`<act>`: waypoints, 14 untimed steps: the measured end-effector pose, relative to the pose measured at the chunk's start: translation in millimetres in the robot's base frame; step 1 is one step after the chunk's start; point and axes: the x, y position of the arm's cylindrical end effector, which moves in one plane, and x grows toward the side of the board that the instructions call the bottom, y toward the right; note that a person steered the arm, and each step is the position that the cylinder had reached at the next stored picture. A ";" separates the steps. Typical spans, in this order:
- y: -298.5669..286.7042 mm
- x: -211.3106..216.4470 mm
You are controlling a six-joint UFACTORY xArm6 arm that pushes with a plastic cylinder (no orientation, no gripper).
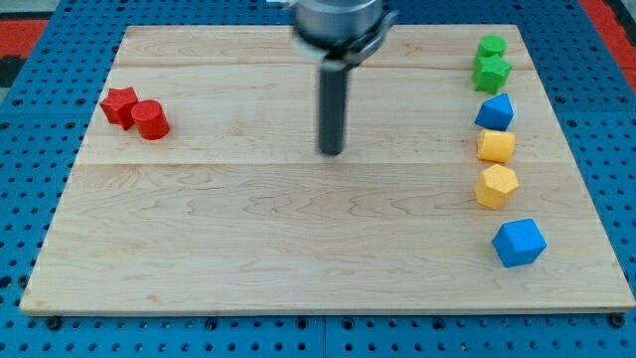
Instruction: Slide the red circle to the top right
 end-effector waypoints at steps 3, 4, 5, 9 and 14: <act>-200.0 -45.9; -181.8 -73.9; -172.8 -115.2; 65.3 -171.8; -6.8 -204.7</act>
